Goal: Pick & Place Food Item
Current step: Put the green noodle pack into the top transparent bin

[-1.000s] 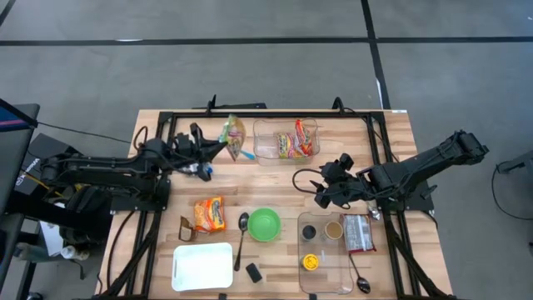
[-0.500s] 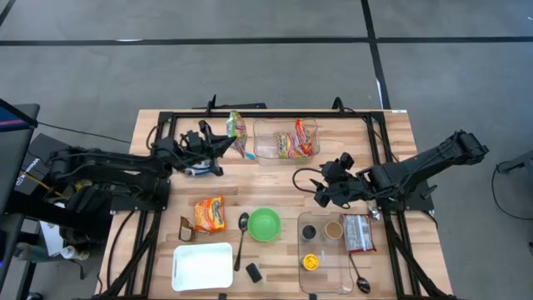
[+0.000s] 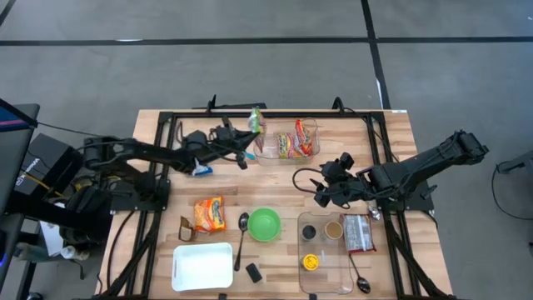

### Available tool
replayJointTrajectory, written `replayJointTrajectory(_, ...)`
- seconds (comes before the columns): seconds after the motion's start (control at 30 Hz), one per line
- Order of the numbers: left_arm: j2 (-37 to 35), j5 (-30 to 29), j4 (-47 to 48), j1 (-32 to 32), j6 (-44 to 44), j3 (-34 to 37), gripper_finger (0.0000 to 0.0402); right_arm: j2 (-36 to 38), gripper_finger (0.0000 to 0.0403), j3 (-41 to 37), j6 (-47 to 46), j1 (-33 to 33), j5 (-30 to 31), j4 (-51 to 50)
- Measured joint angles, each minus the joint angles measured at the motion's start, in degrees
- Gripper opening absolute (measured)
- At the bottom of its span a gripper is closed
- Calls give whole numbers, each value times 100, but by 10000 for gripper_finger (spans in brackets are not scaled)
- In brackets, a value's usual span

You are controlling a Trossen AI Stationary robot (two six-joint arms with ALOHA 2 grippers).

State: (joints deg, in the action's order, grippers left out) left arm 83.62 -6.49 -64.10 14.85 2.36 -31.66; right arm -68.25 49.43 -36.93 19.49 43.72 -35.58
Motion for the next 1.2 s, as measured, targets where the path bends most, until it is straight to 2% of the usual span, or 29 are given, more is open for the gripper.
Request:
replayJointTrajectory(0.2, 551, 1, 560, 35, 500, -325, 0, 0, 270, 0, 73, 0, -10, -13)
replayJointTrajectory(0.37, 820, 1, 1058, 201, 554, -588, 0, 0, 270, 0, 90, 0, -10, 1)
replayJointTrajectory(0.57, 839, 26, 1616, 429, 789, -634, 0, 0, 270, 0, 92, 0, -11, 3)
replayJointTrajectory(0.73, 839, 564, 1693, 549, 929, -634, 0, 0, 270, 0, 92, 0, -12, 3)
replayJointTrajectory(1.2, 837, 581, 2237, 549, 938, -634, 0, 0, 270, 0, 92, 0, -12, 33)
